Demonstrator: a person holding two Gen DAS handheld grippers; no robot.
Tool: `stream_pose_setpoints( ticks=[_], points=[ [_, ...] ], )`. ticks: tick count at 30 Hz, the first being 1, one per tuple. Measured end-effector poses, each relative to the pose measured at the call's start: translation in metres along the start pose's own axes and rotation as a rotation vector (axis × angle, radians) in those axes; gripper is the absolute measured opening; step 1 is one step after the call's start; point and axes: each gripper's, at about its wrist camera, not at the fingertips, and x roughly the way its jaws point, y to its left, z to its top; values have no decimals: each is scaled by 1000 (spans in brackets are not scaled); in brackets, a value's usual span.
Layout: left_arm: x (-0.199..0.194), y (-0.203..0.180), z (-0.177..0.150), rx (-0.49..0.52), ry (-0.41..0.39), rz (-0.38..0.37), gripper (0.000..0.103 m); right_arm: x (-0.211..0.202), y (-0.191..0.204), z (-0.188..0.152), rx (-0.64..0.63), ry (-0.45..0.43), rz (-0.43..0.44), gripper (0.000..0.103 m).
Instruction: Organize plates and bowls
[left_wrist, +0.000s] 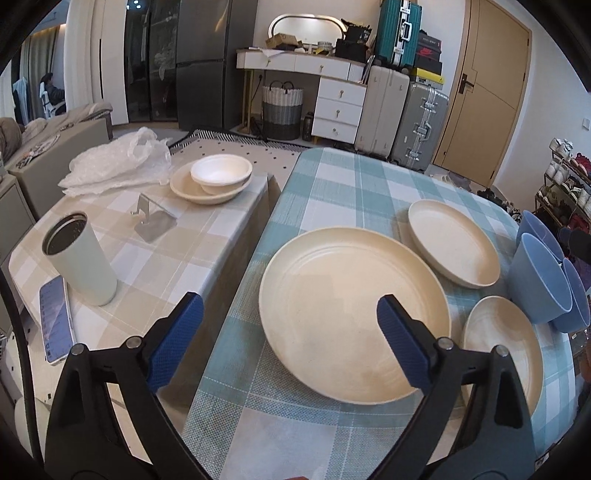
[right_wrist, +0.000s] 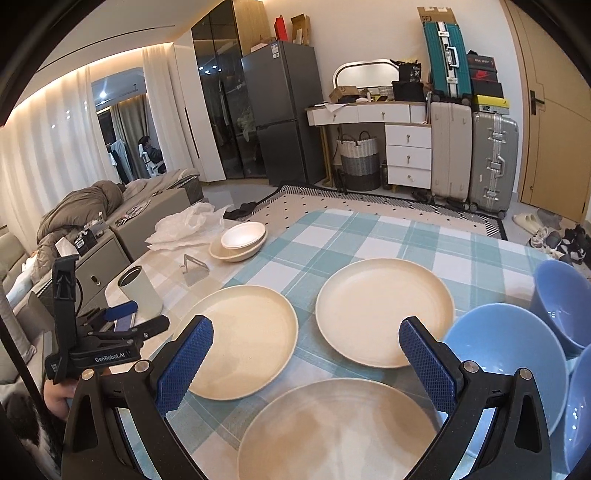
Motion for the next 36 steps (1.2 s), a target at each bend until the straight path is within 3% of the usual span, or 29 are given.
stream_pose_setpoints(
  ticks=[16,19,31,36],
  points=[
    [52,20,-9,-47,109,-26,90,107,16,-13,-24,205,61,103],
    [60,22,-11,-52,128,-20,87,125,17,-21,-13,242,80,97],
    [74,26,-20,-62,193,-25,63,165,22,-42,-10,386,74,75],
    [73,24,-22,-55,206,-42,49,165,28,-42,-36,383,62,75]
  ],
)
